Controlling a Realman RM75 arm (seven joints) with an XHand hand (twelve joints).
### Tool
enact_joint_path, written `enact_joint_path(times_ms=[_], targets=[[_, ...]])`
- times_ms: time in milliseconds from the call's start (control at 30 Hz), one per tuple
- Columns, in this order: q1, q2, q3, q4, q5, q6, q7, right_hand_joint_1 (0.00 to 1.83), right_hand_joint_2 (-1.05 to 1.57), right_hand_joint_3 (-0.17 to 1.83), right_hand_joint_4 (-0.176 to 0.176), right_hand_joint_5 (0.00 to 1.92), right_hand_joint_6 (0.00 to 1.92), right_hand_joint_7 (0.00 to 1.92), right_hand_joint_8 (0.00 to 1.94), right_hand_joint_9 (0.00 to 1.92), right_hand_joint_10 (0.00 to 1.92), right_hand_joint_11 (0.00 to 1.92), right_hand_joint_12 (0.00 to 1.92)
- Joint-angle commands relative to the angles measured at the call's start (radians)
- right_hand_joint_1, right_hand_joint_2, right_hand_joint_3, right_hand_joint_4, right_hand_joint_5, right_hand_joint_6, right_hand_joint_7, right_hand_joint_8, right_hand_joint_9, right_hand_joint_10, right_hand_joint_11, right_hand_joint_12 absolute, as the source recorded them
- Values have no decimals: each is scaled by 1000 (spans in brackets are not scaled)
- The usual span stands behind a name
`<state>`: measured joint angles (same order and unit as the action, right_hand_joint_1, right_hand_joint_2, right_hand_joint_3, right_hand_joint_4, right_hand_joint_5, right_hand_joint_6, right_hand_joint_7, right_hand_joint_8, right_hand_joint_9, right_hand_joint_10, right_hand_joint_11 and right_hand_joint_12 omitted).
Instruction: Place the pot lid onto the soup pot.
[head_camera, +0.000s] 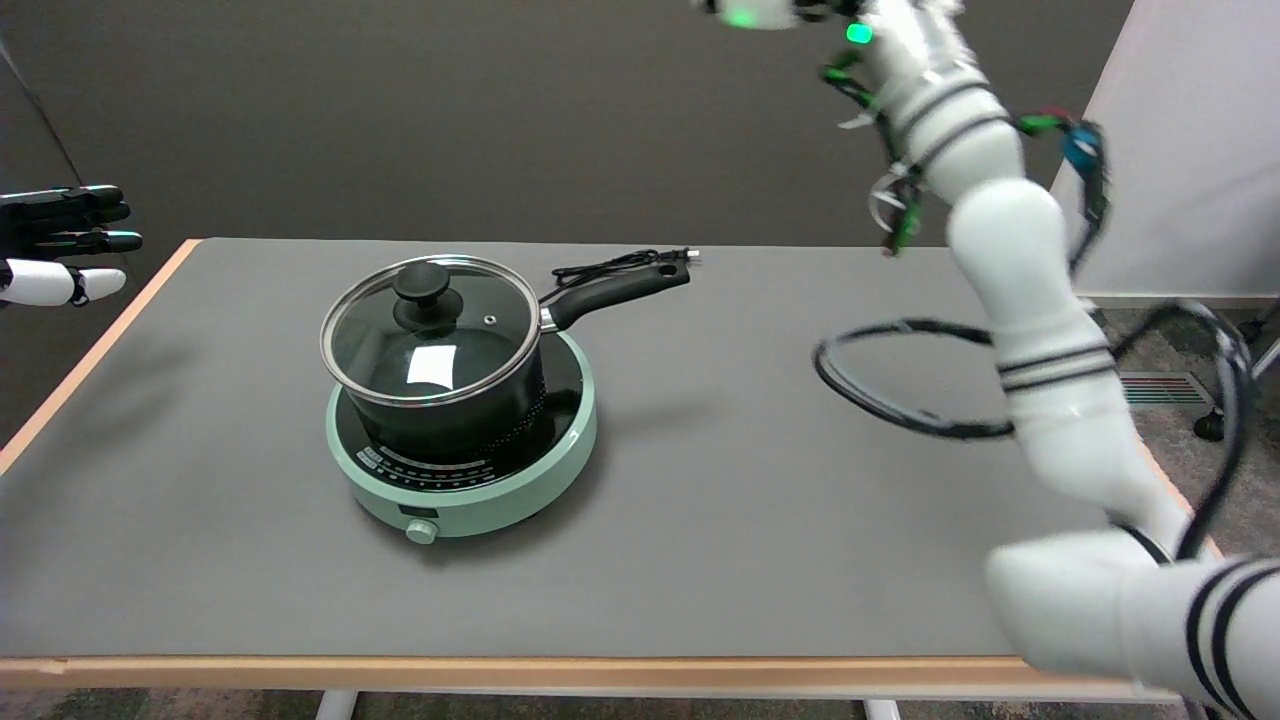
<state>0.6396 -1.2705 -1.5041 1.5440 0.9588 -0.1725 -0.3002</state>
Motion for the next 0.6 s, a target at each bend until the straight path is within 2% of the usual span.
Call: enact_joint_path(times_ms=[33,200,600], targets=[[-498,135,266,317,222,462,50,264,715,714,160,573,262,809,320,802,635,633,1245],[-559,130,314,313,223,481,52,256,737,721,137,544,241,764,282,778,585,624,1247],[-586,118,302,309,224,479,52,246,746,726,130,531,233,752,274,771,571,622,1245]])
